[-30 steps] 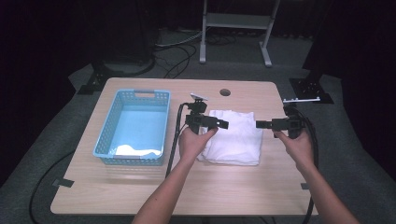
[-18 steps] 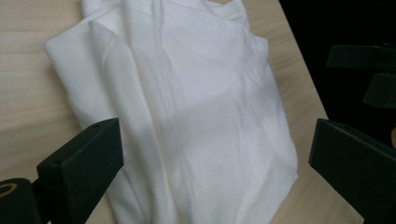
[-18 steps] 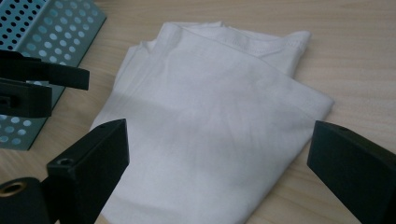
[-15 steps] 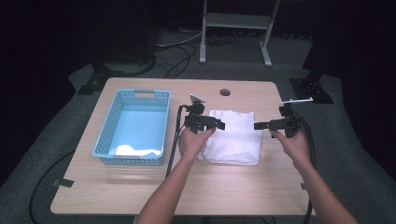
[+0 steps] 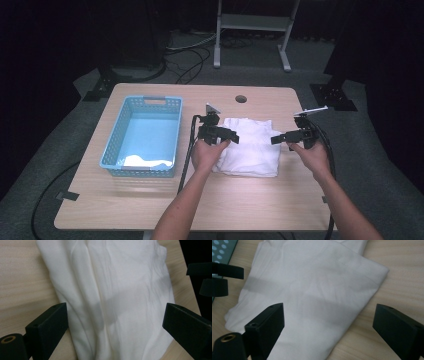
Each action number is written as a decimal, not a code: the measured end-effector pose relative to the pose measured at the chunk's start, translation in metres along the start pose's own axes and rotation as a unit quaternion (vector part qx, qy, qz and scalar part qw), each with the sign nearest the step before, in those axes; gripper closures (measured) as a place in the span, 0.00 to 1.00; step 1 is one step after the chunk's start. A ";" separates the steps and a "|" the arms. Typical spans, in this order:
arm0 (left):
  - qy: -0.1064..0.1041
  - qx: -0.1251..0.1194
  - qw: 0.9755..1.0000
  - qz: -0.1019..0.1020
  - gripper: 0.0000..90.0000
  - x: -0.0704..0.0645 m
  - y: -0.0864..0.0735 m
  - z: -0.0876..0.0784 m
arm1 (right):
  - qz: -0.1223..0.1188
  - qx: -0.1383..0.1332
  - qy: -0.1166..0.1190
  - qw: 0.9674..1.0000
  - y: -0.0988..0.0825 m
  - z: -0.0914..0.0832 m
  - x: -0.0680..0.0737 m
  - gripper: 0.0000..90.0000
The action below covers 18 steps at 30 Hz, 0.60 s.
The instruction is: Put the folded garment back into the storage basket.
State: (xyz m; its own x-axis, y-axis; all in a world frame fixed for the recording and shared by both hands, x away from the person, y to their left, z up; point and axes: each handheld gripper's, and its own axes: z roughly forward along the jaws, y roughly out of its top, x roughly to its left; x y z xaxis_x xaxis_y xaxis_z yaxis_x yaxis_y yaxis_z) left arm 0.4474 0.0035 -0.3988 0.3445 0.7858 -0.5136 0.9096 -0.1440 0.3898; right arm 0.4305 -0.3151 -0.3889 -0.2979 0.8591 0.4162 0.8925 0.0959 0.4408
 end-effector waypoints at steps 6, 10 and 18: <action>0.004 0.004 1.000 -0.009 0.07 0.004 -0.003 0.002 | 0.012 0.013 0.002 1.000 0.000 0.005 -0.002 0.16; 0.005 0.006 1.000 -0.009 0.08 0.004 -0.003 0.003 | 0.014 0.025 0.007 1.000 0.000 0.009 -0.003 0.19; 0.009 0.012 1.000 -0.017 0.08 0.006 -0.002 0.006 | 0.017 0.040 -0.004 0.999 -0.002 0.017 -0.004 0.24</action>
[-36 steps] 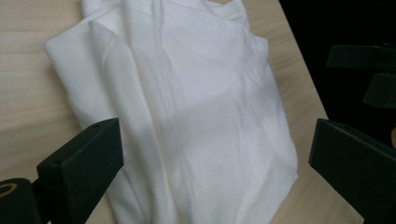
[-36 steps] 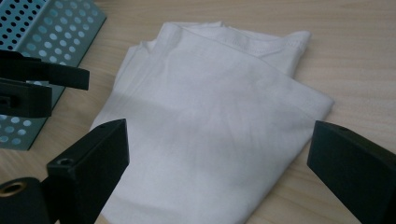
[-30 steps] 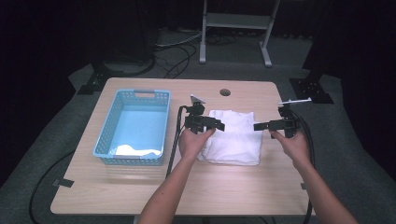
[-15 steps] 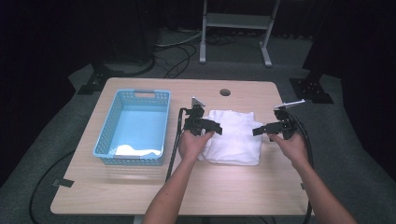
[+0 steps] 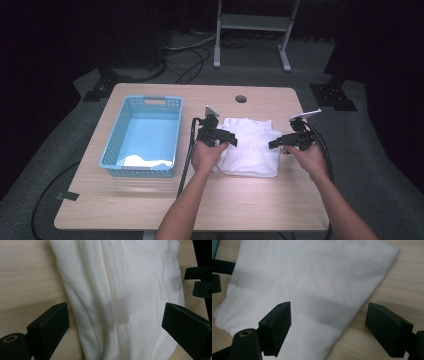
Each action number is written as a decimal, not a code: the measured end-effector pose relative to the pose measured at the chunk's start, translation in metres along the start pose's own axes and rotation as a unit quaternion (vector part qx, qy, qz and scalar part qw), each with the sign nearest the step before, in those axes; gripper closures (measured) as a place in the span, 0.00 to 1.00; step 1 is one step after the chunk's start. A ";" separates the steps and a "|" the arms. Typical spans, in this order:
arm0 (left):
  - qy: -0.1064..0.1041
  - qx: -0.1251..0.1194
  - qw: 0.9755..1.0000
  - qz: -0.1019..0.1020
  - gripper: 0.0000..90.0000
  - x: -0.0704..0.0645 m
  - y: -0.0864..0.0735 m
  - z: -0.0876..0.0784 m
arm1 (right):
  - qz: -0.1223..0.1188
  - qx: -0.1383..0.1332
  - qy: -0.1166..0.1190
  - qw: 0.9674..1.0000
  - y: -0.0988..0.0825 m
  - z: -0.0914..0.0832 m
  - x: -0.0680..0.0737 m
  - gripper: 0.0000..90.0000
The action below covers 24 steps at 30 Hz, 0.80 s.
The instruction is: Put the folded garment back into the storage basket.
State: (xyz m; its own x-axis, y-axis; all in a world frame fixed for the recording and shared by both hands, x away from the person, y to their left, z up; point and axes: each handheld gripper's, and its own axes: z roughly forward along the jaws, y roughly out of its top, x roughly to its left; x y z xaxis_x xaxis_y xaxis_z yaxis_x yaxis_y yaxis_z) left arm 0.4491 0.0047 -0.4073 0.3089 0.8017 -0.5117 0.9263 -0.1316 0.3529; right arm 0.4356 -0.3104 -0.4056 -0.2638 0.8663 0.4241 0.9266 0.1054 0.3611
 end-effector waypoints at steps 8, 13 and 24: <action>-0.008 0.007 1.000 -0.006 0.08 0.003 0.001 0.002 | 0.014 0.003 0.013 1.000 -0.001 0.004 -0.005 0.32; -0.012 0.010 1.000 -0.010 0.08 0.004 0.001 0.006 | 0.015 0.008 0.013 1.000 -0.001 0.007 -0.006 0.40; -0.031 0.008 0.999 -0.004 0.28 0.002 0.003 0.010 | 0.016 0.008 0.013 1.000 -0.001 0.011 -0.004 0.68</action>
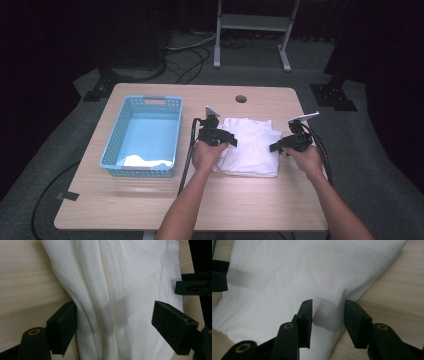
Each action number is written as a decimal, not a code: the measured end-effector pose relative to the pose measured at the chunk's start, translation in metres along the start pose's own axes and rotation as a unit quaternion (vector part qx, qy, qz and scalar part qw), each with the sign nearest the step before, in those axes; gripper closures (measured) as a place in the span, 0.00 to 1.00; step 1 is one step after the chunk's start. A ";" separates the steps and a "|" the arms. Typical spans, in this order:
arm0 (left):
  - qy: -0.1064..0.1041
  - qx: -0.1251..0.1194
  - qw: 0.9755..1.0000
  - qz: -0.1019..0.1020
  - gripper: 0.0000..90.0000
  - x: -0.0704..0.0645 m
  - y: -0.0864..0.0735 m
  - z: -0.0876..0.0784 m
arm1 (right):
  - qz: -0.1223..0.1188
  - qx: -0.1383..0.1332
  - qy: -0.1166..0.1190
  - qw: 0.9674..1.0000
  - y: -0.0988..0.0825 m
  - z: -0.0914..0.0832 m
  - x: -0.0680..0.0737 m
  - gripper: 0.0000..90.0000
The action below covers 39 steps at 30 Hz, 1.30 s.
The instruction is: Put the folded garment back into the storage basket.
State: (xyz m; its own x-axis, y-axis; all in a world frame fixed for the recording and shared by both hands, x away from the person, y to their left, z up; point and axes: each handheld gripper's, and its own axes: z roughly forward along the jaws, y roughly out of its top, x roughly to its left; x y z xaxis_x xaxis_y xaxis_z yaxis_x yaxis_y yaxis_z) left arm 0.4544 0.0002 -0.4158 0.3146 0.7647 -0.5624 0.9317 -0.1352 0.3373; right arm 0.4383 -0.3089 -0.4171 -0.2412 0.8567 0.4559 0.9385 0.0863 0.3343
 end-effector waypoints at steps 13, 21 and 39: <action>0.026 0.003 1.000 0.010 0.57 0.001 0.001 0.000 | -0.011 0.012 -0.030 0.999 0.002 0.005 0.009 0.91; 0.042 0.011 0.999 0.028 0.77 -0.002 0.000 0.003 | -0.026 0.020 -0.053 0.998 0.004 0.007 0.016 0.92; 0.050 0.012 0.998 0.029 0.83 -0.004 0.000 0.005 | -0.061 0.015 -0.090 0.994 0.000 0.008 0.027 0.91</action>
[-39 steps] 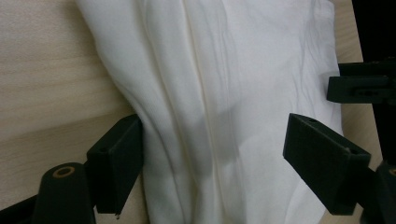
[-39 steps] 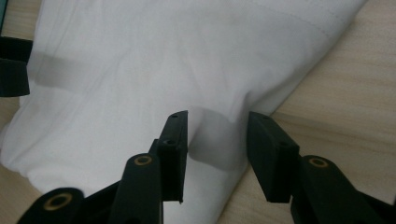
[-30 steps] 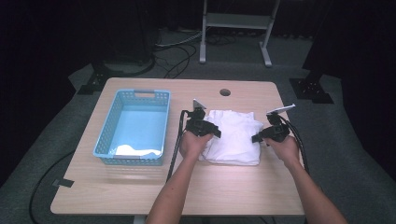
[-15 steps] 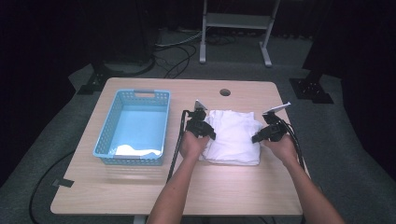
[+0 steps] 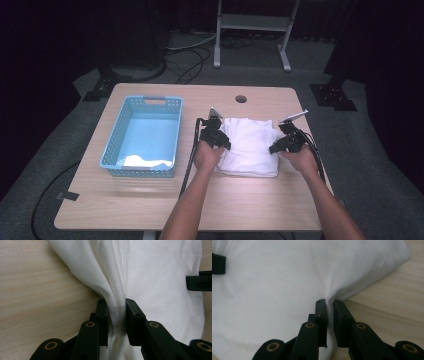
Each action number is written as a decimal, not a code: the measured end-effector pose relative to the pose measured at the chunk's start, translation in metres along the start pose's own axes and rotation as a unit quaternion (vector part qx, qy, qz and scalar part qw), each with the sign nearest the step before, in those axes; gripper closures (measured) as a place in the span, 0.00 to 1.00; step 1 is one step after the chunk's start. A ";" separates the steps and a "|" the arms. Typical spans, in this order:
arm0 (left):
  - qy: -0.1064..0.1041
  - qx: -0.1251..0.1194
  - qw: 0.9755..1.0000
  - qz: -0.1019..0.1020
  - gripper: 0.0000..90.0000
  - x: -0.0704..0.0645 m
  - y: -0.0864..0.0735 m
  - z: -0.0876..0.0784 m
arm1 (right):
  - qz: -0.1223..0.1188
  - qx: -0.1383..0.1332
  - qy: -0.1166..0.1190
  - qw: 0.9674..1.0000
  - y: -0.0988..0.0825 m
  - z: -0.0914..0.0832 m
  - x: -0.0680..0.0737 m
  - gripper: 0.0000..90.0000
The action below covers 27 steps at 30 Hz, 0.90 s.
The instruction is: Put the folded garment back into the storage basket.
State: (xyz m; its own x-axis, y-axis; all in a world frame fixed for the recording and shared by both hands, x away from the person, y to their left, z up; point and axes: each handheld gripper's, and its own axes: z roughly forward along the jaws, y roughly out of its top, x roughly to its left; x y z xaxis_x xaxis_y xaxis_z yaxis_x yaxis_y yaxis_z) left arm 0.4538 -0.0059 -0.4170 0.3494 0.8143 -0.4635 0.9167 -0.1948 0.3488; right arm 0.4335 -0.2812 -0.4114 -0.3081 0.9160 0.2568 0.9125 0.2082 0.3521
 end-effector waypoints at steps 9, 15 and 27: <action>0.005 0.001 1.000 0.000 0.87 -0.002 0.000 0.000 | 0.006 0.002 0.005 1.000 0.001 0.000 0.000 0.96; 0.004 -0.002 1.000 -0.006 0.90 -0.003 0.000 -0.001 | 0.029 0.007 0.002 1.000 0.004 -0.001 0.001 0.99; 0.003 -0.009 1.000 0.001 0.90 -0.008 0.002 -0.009 | 0.040 -0.008 0.019 0.999 0.004 -0.013 0.001 0.99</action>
State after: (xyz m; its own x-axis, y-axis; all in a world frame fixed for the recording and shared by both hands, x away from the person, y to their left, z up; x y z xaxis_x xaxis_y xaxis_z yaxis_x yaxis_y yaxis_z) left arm 0.4511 -0.0083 -0.4050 0.3506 0.8169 -0.4579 0.9122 -0.1873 0.3644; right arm 0.4338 -0.2840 -0.3981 -0.2437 0.9161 0.3183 0.9305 0.1283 0.3432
